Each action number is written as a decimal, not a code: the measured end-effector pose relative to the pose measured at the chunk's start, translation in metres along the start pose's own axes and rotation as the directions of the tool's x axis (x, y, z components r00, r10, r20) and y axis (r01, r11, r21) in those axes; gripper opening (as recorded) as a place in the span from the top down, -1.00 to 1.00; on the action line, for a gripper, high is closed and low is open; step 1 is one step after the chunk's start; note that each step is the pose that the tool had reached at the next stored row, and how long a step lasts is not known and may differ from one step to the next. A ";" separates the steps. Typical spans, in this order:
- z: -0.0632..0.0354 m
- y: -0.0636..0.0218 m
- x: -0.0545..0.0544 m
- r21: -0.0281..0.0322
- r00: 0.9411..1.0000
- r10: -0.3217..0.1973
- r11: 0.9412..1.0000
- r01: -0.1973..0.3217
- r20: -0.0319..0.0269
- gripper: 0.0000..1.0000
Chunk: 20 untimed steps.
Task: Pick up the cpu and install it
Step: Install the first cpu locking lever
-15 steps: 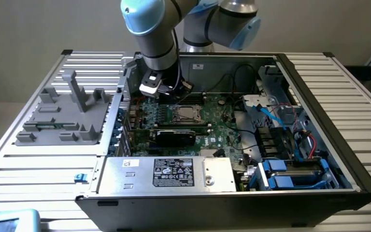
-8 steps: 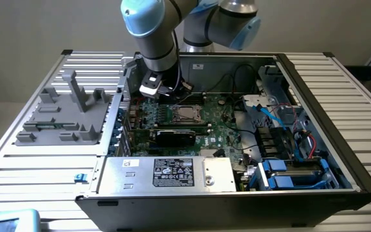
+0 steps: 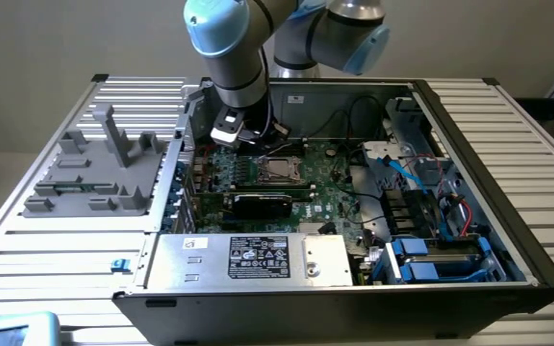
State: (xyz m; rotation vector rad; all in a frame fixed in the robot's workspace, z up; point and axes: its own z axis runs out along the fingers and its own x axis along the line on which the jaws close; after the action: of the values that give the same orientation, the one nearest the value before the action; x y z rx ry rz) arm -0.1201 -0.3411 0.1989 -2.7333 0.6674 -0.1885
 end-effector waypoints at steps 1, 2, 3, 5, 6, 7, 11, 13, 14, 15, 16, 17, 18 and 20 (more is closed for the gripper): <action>0.0002 0.0001 0.000 0.000 1.000 0.000 1.000 0.000 0.000 0.77; 0.0005 0.0001 0.000 0.001 1.000 0.000 1.000 0.000 0.000 0.77; 0.0006 0.0002 0.000 0.001 1.000 0.000 1.000 0.000 0.000 0.77; 0.0009 0.0003 0.000 0.002 1.000 0.001 1.000 -0.001 0.001 0.77; 0.0011 0.0004 0.000 0.002 1.000 0.001 1.000 -0.001 0.001 0.77; 0.0012 0.0004 0.000 0.002 1.000 0.001 1.000 -0.001 0.001 0.77; 0.0017 0.0002 0.000 0.004 1.000 0.001 1.000 -0.001 0.002 0.77; 0.0018 0.0002 0.000 0.004 1.000 0.002 1.000 -0.002 0.002 0.77; 0.0020 0.0003 0.000 0.005 1.000 0.002 1.000 -0.002 0.002 0.77; 0.0021 0.0004 0.000 0.005 1.000 0.002 1.000 -0.002 0.002 0.77; 0.0023 0.0004 0.000 0.005 1.000 0.003 1.000 -0.003 0.002 0.77; 0.0025 0.0004 0.000 0.005 1.000 0.003 1.000 -0.003 0.002 0.77; 0.0027 0.0003 0.000 0.005 1.000 0.004 1.000 -0.004 0.002 0.77; 0.0031 0.0001 0.001 0.006 1.000 0.004 1.000 -0.004 0.002 0.77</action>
State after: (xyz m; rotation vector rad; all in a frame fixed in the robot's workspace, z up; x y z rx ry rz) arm -0.1188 -0.3407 0.1960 -2.7261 0.6710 -0.1866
